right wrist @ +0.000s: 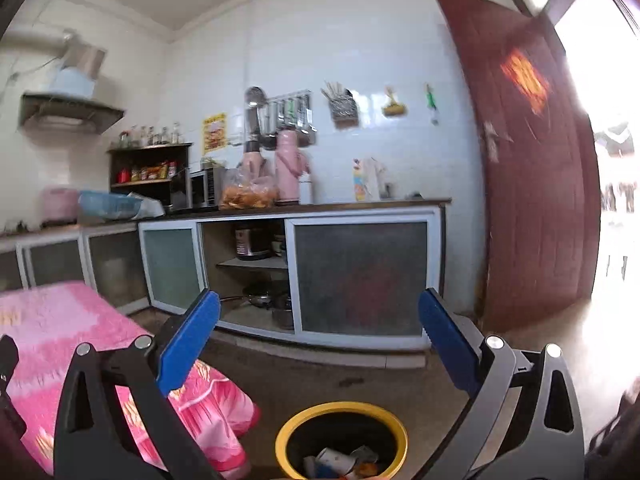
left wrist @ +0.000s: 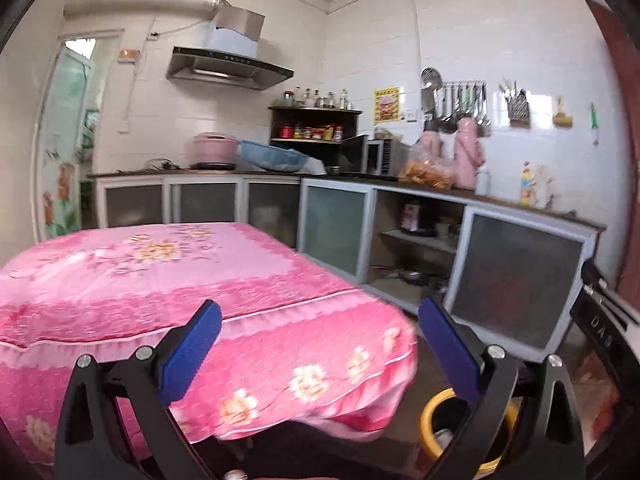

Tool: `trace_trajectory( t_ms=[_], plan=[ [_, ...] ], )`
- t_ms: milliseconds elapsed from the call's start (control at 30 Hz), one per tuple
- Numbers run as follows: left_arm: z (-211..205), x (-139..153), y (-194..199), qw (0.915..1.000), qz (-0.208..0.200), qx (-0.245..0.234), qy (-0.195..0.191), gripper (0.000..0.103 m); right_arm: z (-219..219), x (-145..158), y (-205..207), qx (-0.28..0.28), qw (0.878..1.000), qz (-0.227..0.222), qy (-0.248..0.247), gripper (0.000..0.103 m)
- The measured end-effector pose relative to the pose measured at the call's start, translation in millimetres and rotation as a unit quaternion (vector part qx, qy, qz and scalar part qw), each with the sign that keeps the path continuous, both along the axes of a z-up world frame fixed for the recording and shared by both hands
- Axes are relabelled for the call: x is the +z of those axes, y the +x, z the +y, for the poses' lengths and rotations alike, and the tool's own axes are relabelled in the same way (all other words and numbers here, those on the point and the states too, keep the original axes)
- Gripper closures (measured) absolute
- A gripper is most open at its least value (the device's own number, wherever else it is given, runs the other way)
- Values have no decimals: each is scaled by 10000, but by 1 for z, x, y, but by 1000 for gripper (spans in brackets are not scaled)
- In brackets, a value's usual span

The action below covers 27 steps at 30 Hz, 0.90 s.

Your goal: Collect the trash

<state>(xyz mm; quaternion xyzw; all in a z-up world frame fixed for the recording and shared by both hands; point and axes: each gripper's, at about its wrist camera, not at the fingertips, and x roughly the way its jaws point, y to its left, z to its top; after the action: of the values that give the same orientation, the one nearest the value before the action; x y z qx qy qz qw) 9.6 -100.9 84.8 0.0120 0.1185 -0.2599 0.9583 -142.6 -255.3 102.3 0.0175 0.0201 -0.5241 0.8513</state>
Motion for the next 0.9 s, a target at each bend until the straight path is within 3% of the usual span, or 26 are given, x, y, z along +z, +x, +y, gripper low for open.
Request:
trace_trajectory(
  t_ms=[233, 467, 600, 800, 900],
  plan=[
    [-1, -37, 7, 9975, 665, 67, 210, 8, -3, -24, 3, 132, 9990, 293, 298, 8],
    [-1, -47, 7, 9969, 649, 246, 362, 8, 6, -42, 25, 635, 9940, 833, 328, 8],
    [2, -52, 15, 9954, 869, 279, 306, 8, 9, -34, 31, 730, 9946, 712, 215, 8],
    [-3, -56, 17, 9938, 989, 306, 404, 8, 4, -12, 25, 668, 9972, -51, 326, 8],
    [-11, -57, 15, 9938, 957, 171, 542, 8, 8, -20, 24, 884, 9956, 92, 313, 8]
  ],
)
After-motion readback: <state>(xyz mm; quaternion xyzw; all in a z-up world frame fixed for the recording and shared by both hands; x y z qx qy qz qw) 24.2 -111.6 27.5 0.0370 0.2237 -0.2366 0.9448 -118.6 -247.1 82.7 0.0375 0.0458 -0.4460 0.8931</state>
